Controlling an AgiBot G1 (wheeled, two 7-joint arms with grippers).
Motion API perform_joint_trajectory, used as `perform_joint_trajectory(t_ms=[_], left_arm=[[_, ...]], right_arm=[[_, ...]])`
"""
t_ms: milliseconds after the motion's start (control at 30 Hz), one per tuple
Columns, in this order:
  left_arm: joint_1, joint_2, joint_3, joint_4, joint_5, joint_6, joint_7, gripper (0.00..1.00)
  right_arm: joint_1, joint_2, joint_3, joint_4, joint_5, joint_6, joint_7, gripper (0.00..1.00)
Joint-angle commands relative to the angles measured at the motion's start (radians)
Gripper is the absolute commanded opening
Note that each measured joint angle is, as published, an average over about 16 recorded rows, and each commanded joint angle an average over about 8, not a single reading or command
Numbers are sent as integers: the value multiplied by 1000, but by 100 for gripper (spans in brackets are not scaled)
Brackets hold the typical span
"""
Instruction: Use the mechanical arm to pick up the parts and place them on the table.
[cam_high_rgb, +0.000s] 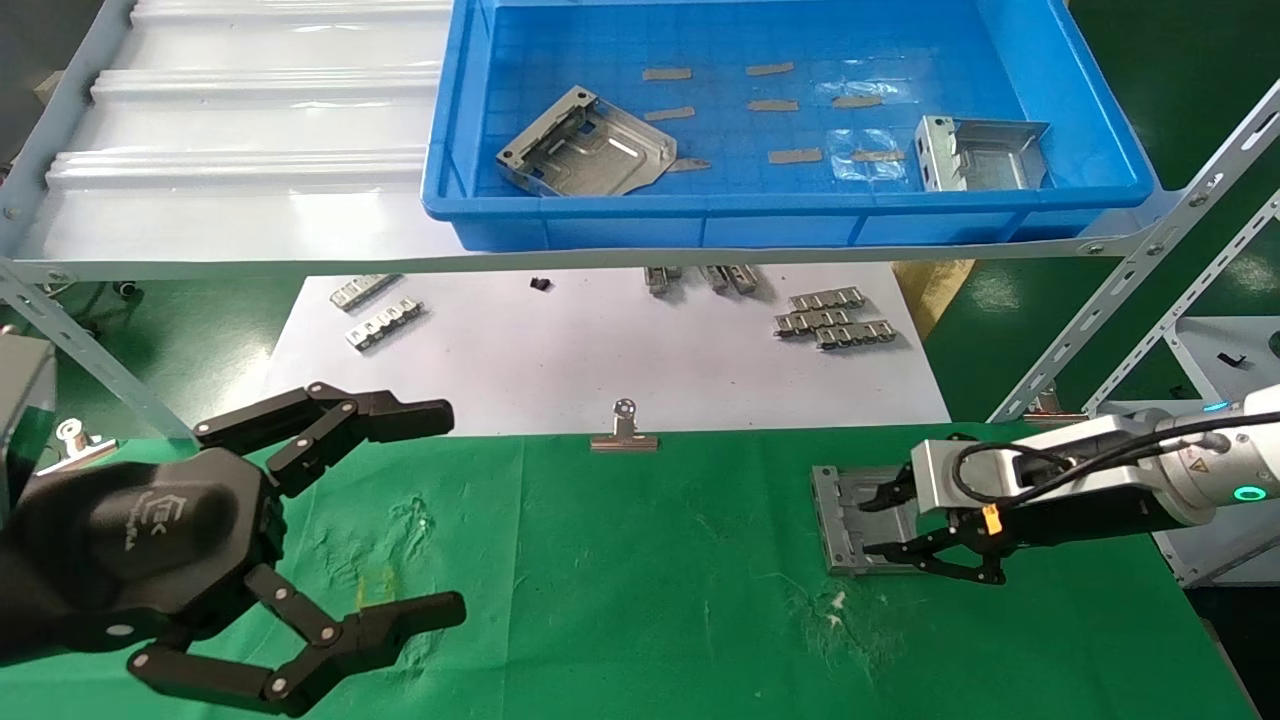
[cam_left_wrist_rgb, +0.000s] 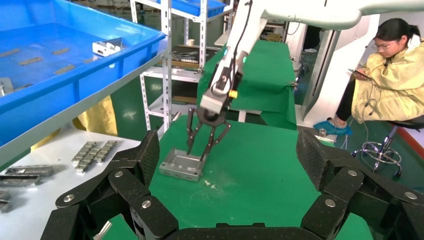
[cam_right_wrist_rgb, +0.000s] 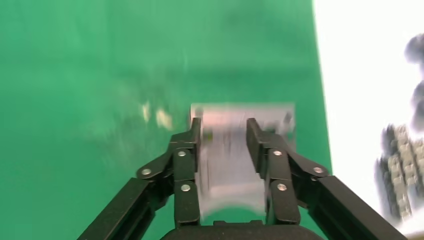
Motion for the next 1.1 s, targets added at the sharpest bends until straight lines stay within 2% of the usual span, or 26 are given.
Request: perform_joint_trajectory(t_ms=[33, 167, 300, 700, 1100], left_arm=[[0, 0, 0, 0, 0, 0, 0, 100], [0, 0, 0, 0, 0, 0, 0, 100], [0, 0, 0, 0, 0, 0, 0, 100], [0, 0, 0, 0, 0, 0, 0, 100], [0, 0, 0, 0, 0, 0, 0, 100]], right_arm=[[7, 11, 17, 10, 39, -30, 11, 100], [-1, 24, 47, 0, 119, -89, 54, 100], [-5, 30, 57, -7, 147, -109, 69, 100], [-14, 28, 58, 10, 132, -90, 60, 100], [-119, 64, 163, 122, 234, -87, 129, 100]])
